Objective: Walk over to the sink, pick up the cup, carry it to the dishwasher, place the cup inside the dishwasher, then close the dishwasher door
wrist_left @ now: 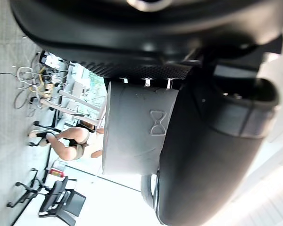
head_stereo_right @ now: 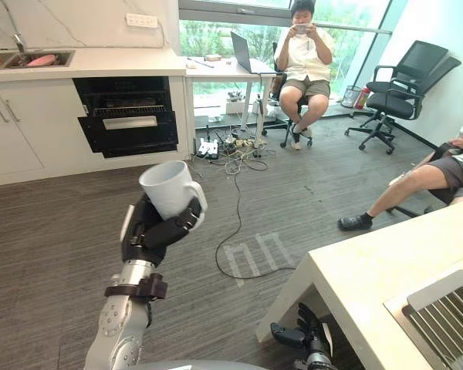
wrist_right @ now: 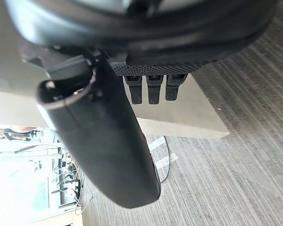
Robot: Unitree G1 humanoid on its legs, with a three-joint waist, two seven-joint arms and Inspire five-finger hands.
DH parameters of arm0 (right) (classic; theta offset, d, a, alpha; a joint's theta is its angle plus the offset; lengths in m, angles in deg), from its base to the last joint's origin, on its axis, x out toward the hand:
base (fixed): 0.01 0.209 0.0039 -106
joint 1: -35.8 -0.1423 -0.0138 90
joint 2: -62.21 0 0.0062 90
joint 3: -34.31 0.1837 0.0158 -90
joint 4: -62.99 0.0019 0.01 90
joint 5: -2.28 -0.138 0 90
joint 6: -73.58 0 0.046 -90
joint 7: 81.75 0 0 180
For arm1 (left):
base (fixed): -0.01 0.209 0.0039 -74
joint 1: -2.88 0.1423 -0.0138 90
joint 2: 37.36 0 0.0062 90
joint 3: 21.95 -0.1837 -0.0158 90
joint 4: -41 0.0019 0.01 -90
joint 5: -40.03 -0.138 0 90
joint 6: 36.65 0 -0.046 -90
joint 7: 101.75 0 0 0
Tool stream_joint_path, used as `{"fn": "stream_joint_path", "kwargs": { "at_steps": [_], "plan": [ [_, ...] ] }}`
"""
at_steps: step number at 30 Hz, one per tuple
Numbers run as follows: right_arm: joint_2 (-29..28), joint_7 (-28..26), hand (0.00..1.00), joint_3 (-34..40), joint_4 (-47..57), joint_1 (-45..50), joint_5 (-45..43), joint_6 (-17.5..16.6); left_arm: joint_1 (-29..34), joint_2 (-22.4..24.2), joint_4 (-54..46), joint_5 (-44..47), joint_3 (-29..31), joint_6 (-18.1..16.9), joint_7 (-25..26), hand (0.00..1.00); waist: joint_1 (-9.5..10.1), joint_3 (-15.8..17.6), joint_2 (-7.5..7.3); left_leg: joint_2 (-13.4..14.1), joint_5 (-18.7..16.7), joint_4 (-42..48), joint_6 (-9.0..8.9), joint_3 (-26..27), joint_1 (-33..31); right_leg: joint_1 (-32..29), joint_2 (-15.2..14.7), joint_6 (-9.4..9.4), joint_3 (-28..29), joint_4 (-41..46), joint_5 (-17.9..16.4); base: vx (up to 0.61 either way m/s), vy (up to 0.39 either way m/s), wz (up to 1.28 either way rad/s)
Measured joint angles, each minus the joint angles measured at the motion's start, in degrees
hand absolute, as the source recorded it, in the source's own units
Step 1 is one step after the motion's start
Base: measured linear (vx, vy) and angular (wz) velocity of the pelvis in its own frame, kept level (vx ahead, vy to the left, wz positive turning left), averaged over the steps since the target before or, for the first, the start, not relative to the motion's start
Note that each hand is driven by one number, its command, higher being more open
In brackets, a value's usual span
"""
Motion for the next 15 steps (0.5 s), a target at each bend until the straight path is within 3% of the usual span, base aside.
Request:
{"fn": "stream_joint_path", "kwargs": {
  "at_steps": [2,4,5,7,8,9,12,13,15],
  "plan": [
    [1.6,1.8,0.90,1.1,-2.5,-0.4,-1.3,0.0,0.0,-0.6,0.6,-0.2,3.2,1.1,0.2,0.30,-0.02,1.0,0.55,-1.0,0.4,4.2,0.13,-5.8,-5.1,0.2,-0.2,0.00,-6.4,-0.1,0.0,-0.04,-0.037,1.35],
    [2.6,2.2,0.90,1.1,-3.0,-0.5,-2.1,0.0,-0.2,-0.3,0.6,-0.2,5.8,1.1,0.8,0.30,-0.02,2.5,1.72,-0.9,0.7,7.6,-0.40,-6.2,-8.8,0.4,0.1,0.00,-9.7,-0.1,0.0,-0.18,-0.020,1.14],
    [3.1,2.5,0.90,1.4,-3.3,-0.8,-2.1,0.0,-0.5,0.0,0.6,-0.2,6.8,1.1,1.3,0.30,0.03,3.7,2.31,-0.7,1.6,7.8,-1.73,-5.0,-10.4,0.7,-0.3,-0.14,-12.1,-0.1,0.1,-0.22,0.012,1.15],
    [2.8,3.0,0.90,3.3,-3.9,-2.0,-2.1,0.0,-0.6,-0.1,0.4,-0.1,7.1,0.9,1.7,0.30,0.05,5.4,2.79,2.5,-0.4,9.4,0.75,2.1,-11.4,0.5,-0.7,-0.57,-15.0,-0.3,0.5,-0.21,0.016,0.84],
    [3.6,3.5,0.90,3.2,-4.2,-2.9,-2.2,0.0,-0.6,0.2,0.3,0.1,6.6,0.9,1.7,0.30,0.05,7.0,3.73,5.6,-3.2,15.0,1.68,7.3,-13.3,0.5,-0.8,-1.30,-16.9,-0.7,0.5,-0.23,0.063,0.73],
    [4.1,4.1,0.90,3.3,-4.5,-3.2,-2.3,0.1,-0.6,0.2,0.3,0.2,5.8,0.9,1.7,0.30,-0.07,7.5,4.33,6.8,-4.6,17.9,1.56,9.0,-14.2,0.6,-1.1,-1.17,-18.1,-1.0,0.9,-0.18,0.158,0.74],
    [4.2,3.5,0.90,2.6,-4.6,-3.7,-3.3,0.4,-1.2,0.3,0.4,0.2,3.4,0.8,1.3,0.30,-0.32,7.0,5.51,8.0,-7.9,21.8,0.49,9.1,-13.1,0.2,-3.0,1.10,-20.9,-0.4,1.2,-0.07,0.260,0.61],
    [4.1,3.1,0.90,1.9,-4.4,-4.3,-3.3,0.3,-2.0,0.5,0.5,0.2,2.5,0.8,1.1,0.30,-0.34,6.7,6.76,7.7,-10.0,20.2,1.72,8.6,-12.2,-1.4,-4.3,2.69,-20.9,3.2,0.3,0.00,0.297,0.40],
    [2.2,2.2,0.90,0.1,-4.6,-6.2,-3.4,0.3,-2.6,0.1,1.1,0.2,2.2,0.7,1.1,0.30,0.10,6.9,4.76,4.4,-10.5,20.3,2.52,8.8,-12.7,-4.6,-8.7,3.85,-18.9,9.5,-1.8,0.00,0.338,0.29]
  ]
}}
